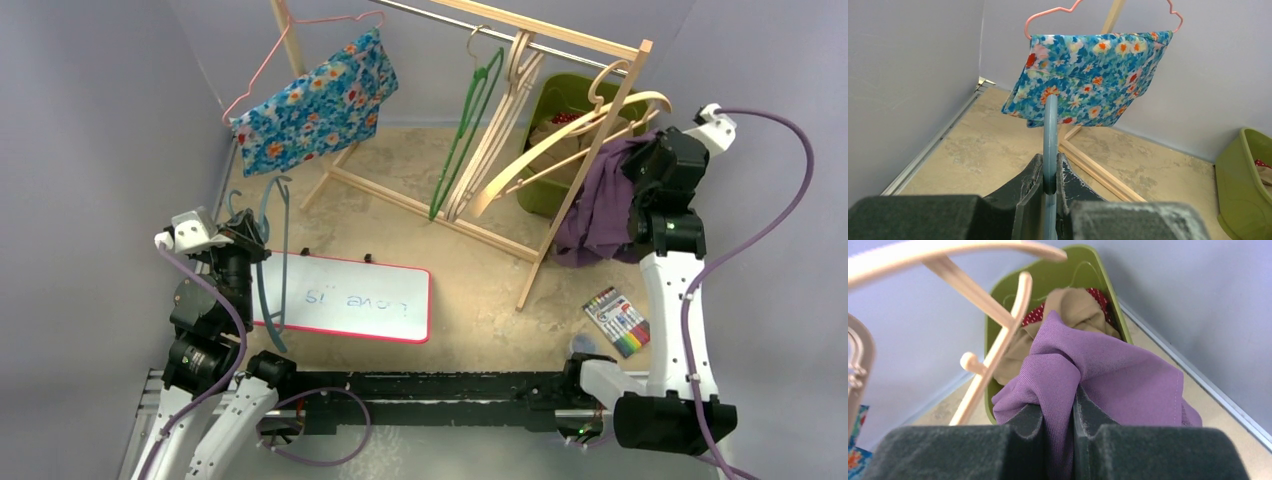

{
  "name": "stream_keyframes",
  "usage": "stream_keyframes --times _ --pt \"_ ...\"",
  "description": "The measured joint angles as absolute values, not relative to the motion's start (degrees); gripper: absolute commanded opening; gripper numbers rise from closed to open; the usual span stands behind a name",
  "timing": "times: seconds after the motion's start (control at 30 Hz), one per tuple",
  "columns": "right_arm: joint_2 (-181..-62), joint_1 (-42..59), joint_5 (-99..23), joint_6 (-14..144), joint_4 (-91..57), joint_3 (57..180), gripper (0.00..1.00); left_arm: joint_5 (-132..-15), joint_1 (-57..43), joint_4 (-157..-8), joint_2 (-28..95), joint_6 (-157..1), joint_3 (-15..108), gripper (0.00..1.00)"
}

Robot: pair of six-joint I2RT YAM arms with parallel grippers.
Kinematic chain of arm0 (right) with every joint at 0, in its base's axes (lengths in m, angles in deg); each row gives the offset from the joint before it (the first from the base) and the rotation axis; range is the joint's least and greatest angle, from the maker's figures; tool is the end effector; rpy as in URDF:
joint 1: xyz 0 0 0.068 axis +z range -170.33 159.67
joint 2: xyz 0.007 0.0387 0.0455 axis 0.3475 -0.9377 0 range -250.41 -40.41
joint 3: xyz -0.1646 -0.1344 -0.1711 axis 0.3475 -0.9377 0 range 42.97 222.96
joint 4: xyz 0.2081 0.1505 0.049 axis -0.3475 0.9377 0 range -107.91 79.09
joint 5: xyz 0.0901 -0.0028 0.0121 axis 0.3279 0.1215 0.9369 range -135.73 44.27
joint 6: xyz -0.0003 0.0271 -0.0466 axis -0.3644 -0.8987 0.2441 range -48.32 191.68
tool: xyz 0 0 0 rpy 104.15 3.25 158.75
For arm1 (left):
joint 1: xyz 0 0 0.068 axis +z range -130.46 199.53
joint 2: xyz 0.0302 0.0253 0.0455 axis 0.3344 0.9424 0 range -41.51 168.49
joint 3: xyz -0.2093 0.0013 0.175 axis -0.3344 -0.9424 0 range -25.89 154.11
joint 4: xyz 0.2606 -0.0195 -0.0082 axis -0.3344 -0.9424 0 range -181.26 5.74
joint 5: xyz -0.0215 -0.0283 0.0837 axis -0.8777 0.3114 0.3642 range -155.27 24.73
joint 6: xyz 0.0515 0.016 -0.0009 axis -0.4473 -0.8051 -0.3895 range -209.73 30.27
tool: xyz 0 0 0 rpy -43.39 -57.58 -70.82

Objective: Remove the skirt from the hanger
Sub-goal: Place the skirt in the bin.

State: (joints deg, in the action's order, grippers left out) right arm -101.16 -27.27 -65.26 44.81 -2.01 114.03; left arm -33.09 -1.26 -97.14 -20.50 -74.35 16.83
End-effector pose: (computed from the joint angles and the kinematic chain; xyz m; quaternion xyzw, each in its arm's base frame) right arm 0.2253 -0.0395 0.4363 0.3213 0.6653 -0.0091 0.6738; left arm 0.0833 -0.0113 0.3705 -0.1807 0.6344 -0.0551 0.7496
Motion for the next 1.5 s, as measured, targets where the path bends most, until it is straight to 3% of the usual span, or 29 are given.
stream_keyframes --times 0.63,1.03,1.5 --pt "-114.2 -29.0 -63.2 46.8 -8.8 130.9 0.00 -33.1 -1.6 -97.1 -18.8 -74.3 16.6 0.00" --pt "-127.6 -29.0 -53.5 49.9 -16.3 144.1 0.00 -33.1 -1.6 -97.1 -18.0 -74.4 16.6 0.00" --pt "-145.2 -29.4 -48.7 50.8 -14.0 169.4 0.00 -33.0 -1.7 -97.1 -16.4 -74.4 16.6 0.00"
